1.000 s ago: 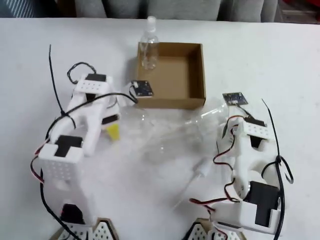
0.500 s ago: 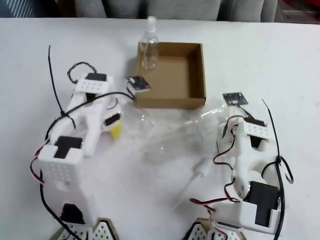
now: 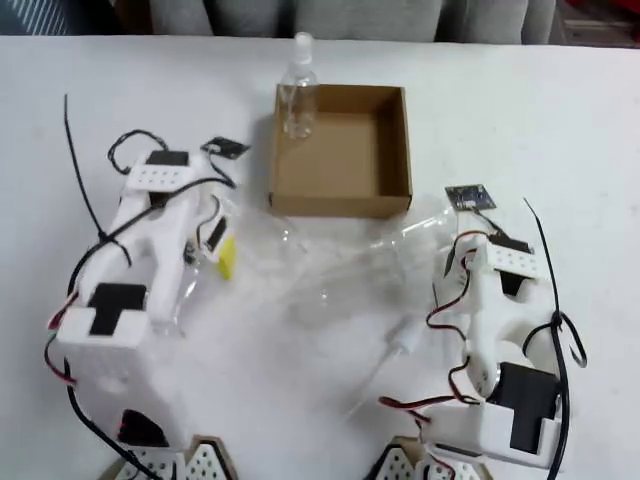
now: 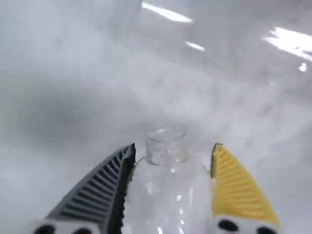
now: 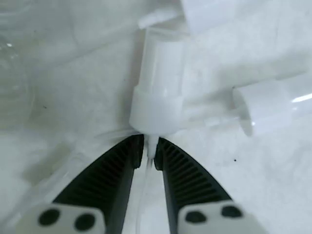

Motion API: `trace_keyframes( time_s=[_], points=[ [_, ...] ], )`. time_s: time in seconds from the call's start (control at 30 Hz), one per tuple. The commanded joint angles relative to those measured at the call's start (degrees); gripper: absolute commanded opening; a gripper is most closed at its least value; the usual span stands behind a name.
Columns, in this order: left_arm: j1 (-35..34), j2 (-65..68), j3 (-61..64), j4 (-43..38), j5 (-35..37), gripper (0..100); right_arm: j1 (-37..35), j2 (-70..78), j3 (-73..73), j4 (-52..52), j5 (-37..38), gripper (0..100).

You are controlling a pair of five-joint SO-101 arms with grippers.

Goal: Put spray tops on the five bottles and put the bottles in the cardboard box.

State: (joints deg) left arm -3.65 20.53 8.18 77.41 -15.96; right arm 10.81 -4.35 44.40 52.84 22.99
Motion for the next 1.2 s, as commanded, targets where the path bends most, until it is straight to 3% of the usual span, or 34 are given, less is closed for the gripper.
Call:
trace_keyframes(
  time_s=[0.0,0.17,0.67,0.97,1.17],
  points=[
    [-0.7,-9.8,3.9,-1.8,2.3,36,-1.4,-1.2,0.2,-1.5,0.2,1.7],
    [-0.6,-15.5,7.5,-1.8,1.8,35,-1.4,-1.2,0.2,-1.5,0.2,1.7],
    [-0.7,-16.3,16.6,-4.8,-1.9,35,-1.2,-1.2,0.3,-1.3,0.2,1.7],
    [-1.7,-16.4,16.7,-4.7,-18.6,35,-1.3,-1.2,0.3,-1.3,0.2,1.7],
    [-4.3,-16.4,17.1,-6.6,-19.4,35,-1.4,-1.2,0.2,-1.4,0.2,1.7]
  ],
)
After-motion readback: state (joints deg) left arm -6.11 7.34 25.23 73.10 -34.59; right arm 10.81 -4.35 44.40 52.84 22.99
